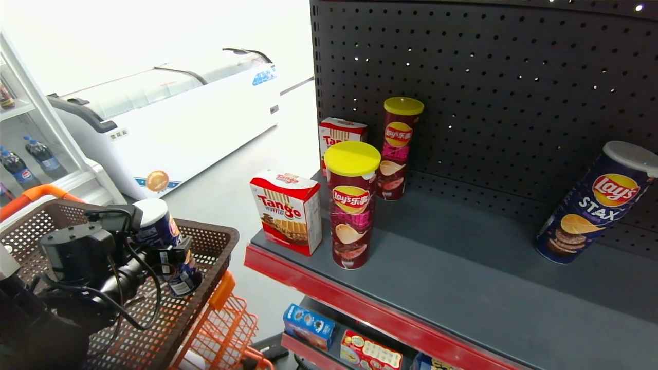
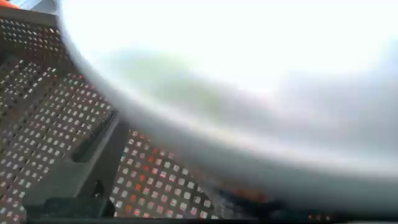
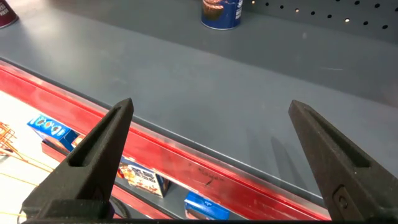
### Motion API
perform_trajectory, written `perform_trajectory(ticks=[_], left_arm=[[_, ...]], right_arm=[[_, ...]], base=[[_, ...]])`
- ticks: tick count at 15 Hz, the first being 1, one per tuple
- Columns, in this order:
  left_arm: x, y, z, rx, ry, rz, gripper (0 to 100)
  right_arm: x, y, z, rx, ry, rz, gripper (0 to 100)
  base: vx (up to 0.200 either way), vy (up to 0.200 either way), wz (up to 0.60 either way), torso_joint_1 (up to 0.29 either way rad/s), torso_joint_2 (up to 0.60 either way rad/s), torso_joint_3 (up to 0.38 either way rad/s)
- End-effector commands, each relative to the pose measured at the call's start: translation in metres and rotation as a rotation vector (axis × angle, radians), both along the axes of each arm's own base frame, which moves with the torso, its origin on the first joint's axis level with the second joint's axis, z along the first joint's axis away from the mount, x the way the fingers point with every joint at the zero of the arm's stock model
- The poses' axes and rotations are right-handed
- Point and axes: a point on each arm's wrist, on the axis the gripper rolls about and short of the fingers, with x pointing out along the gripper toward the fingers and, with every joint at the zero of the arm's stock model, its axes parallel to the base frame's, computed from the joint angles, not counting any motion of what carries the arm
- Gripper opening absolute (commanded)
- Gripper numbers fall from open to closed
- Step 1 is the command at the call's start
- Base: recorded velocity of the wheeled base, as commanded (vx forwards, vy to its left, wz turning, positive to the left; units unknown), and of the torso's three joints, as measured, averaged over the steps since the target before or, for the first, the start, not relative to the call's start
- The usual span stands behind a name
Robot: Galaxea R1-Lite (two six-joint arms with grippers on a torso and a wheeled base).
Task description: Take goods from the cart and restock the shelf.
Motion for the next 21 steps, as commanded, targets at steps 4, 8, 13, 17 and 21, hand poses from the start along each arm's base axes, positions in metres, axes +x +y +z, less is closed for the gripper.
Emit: perform_trajectory(ticks=[4,8,13,17,21], left_arm=[[0.013,0.000,-0.011,-0.006,0.017,-0.004,100],[0.014,-0.011,-0.004,0.017,-0.002,-0.041,0],[-0.006,-0.022,0.044,0.016,-0.110,-0.092,0],[-0.050,-0.044,0.091,0.004,-0.247,-0.215,0],[-0.107,-0.064,0.107,-0.014,-0.220,-0.382,0]], right_arm=[[0.000,0.000,0.000,0.000,0.001,0.000,100],[0.000,0.000,0.000,0.000,0.001,0.000,100],[0.000,0.000,0.000,0.000,0.001,0.000,100],[0.000,0.000,0.000,0.000,0.001,0.000,100],[0.000,0.000,0.000,0.000,0.001,0.000,100]], base=[[0.000,0.000,0.00,0.000,0.00,0.000],[0.000,0.000,0.00,0.000,0.00,0.000],[0.000,0.000,0.00,0.000,0.00,0.000],[0.000,0.000,0.00,0.000,0.00,0.000],[0.000,0.000,0.00,0.000,0.00,0.000]])
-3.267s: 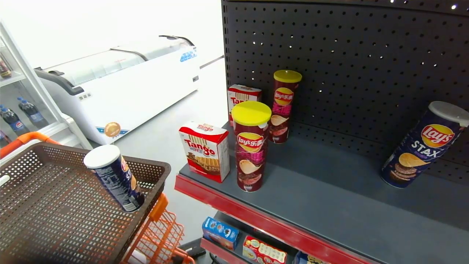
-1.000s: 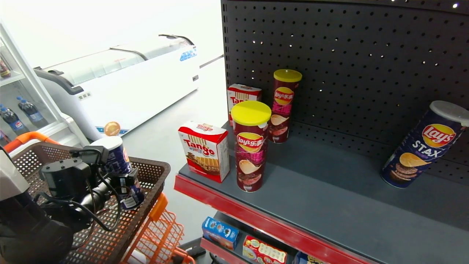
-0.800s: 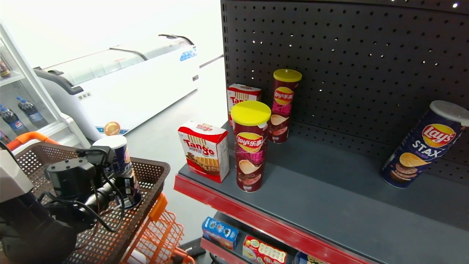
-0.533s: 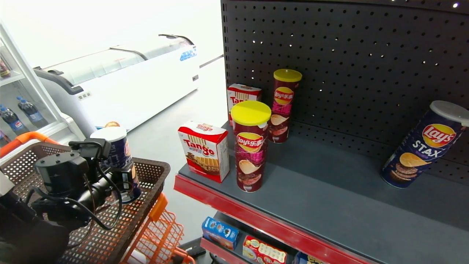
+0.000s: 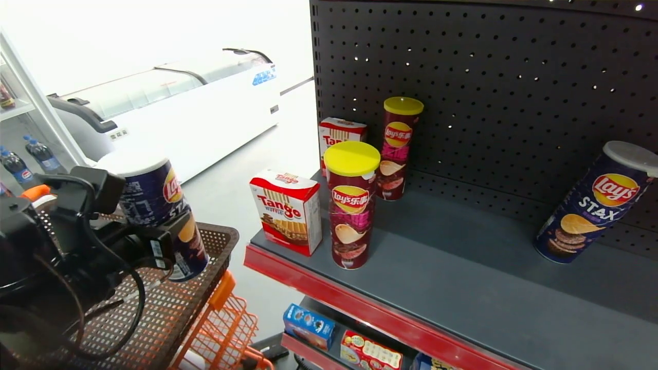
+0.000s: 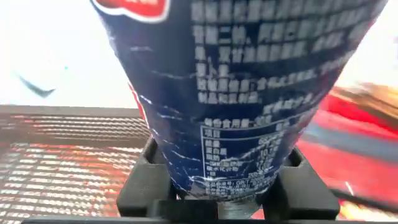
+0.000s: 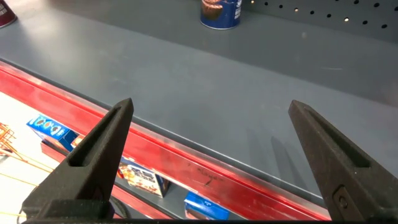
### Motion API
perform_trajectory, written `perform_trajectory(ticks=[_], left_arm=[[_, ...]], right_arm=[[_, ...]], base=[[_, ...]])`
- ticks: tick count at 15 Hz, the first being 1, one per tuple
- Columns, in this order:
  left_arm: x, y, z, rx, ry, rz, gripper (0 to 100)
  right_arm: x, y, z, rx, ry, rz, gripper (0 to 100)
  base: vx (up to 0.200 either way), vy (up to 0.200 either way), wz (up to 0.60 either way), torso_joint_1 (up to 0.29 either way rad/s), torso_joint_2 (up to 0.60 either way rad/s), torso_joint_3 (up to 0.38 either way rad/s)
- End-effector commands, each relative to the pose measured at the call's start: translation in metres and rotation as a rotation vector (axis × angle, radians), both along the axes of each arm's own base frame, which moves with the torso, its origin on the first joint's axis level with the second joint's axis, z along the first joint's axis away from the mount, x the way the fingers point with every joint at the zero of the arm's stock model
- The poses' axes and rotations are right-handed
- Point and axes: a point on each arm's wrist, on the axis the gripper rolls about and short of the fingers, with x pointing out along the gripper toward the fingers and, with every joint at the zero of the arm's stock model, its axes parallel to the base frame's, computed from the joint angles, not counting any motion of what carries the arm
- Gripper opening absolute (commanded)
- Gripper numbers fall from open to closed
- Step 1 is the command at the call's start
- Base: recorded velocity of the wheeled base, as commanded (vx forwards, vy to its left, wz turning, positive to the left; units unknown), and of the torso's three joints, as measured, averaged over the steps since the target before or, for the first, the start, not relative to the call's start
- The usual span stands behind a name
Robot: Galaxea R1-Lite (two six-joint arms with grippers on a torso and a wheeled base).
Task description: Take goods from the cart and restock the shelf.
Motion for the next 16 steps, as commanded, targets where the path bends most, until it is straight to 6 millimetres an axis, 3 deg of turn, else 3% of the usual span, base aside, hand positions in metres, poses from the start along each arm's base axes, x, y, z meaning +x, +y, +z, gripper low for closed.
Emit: perform_trajectory(ticks=[1,3,9,16], left_arm=[[-0.041,-0.009,0.021,-0.021,-0.100,-0.099,0],[-0.064,-0.014,0.020,-0.043,-0.122,-0.176,0],[-0.085,-0.059,0.033,-0.133,-0.138,-0.551,0],[-0.076,-0.093,0.024,-0.085,-0.074,-0.708,0]], right_arm=[[0.000,0.000,0.000,0.000,0.001,0.000,100],[0.000,0.000,0.000,0.000,0.001,0.000,100],[0.000,0.000,0.000,0.000,0.001,0.000,100],[0.000,0.000,0.000,0.000,0.001,0.000,100]], base=[[0.000,0.000,0.00,0.000,0.00,0.000],[0.000,0.000,0.00,0.000,0.00,0.000],[0.000,0.000,0.00,0.000,0.00,0.000],[0.000,0.000,0.00,0.000,0.00,0.000]])
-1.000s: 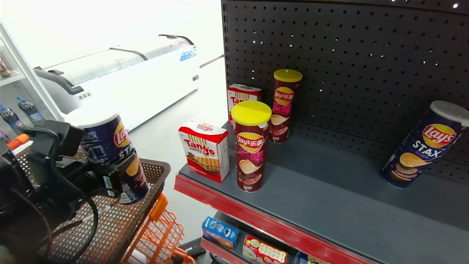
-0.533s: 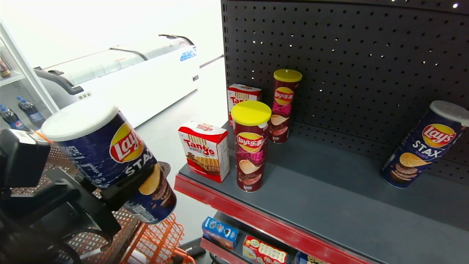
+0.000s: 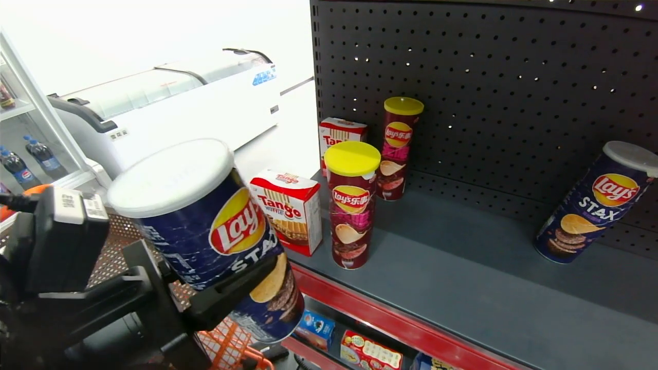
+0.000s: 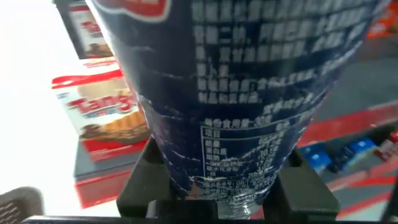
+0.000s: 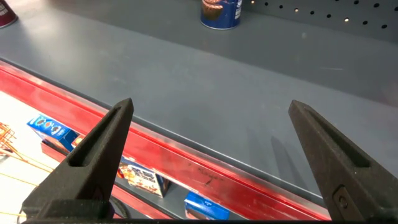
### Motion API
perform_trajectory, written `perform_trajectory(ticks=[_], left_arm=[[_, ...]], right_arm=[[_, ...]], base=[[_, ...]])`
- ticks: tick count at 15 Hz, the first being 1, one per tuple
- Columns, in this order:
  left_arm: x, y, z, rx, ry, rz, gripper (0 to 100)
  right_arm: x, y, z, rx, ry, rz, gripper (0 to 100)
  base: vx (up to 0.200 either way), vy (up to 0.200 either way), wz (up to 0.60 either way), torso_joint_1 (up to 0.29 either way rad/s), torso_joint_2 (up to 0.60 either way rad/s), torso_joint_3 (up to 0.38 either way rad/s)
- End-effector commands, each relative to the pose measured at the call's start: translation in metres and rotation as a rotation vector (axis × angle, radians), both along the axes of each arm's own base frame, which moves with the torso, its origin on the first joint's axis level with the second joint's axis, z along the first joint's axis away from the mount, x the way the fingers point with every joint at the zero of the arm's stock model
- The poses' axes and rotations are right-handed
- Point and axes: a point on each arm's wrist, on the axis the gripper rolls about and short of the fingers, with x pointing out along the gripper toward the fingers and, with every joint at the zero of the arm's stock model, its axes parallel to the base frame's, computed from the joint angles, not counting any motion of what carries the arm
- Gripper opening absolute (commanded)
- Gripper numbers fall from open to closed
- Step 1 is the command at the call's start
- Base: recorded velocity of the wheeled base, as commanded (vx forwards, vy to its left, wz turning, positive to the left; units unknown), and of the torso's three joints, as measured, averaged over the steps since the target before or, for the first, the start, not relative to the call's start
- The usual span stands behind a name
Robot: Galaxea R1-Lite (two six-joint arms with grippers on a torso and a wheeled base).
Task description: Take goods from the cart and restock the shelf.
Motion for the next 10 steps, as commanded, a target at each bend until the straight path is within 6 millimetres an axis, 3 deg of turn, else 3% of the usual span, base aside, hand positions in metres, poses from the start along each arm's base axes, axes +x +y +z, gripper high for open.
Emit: perform_trajectory(ticks=[1,10], left_arm=[[0.006,-0.013,-0.009,0.039,0.031,-0.064,0],[0.012,-0.023,-0.010,0.062,0.046,-0.333,0]], right_arm=[[0.000,0.000,0.000,0.000,0.001,0.000,100],[0.000,0.000,0.000,-0.002,0.001,0.002,100]], base=[[0.000,0.000,0.00,0.000,0.00,0.000],[0.000,0.000,0.00,0.000,0.00,0.000]])
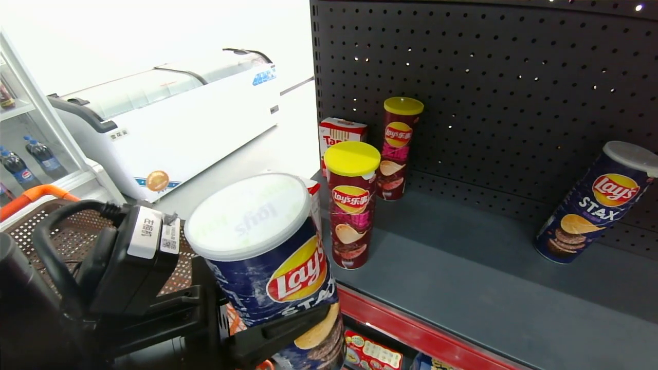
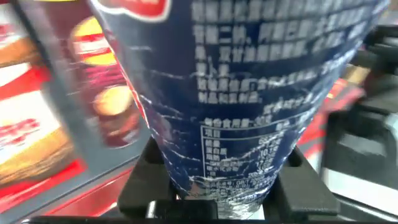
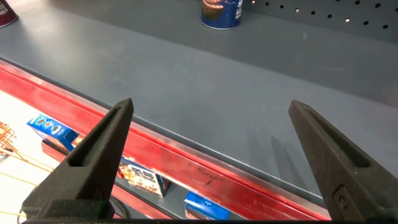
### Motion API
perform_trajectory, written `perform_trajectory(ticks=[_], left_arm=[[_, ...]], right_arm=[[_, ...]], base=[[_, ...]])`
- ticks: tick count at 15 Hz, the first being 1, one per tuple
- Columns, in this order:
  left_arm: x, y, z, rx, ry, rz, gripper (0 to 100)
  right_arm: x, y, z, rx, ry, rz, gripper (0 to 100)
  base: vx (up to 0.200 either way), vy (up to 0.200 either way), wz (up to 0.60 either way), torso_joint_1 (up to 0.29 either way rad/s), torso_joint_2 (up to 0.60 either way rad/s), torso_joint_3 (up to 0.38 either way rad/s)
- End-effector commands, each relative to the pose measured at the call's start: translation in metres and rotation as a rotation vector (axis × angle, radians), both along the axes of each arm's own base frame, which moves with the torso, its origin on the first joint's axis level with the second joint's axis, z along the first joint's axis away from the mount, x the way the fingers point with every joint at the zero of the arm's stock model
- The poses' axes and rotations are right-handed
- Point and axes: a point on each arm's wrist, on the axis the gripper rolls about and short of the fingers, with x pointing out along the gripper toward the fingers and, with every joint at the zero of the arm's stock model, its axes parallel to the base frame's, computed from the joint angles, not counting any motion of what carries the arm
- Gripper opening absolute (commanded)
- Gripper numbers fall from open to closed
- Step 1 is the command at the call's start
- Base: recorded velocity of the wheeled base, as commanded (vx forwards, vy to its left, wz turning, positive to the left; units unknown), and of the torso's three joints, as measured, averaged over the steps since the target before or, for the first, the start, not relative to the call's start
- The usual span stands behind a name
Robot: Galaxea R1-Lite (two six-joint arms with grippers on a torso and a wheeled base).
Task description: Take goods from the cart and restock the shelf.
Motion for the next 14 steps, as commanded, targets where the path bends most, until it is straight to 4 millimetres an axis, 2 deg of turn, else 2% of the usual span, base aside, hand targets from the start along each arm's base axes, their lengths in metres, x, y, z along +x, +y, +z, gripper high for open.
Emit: perform_trajectory(ticks=[1,12,14], left_arm=[[0.0019,-0.0022,-0.0022,0.008,0.008,-0.014,0],[0.0059,-0.0052,-0.0060,0.021,0.023,-0.033,0],[0.0077,-0.0026,-0.0059,0.020,0.022,-0.018,0]], right_arm=[[0.0001,0.0000,0.0001,0.000,0.001,0.001,100],[0.0001,0.0000,0.0001,0.002,0.001,0.001,100],[0.0001,0.0000,0.0000,-0.002,0.002,0.002,100]], base=[[0.000,0.000,-0.60,0.002,0.00,0.002],[0.000,0.000,-0.60,0.002,0.00,0.001],[0.000,0.000,0.00,0.000,0.00,0.000]])
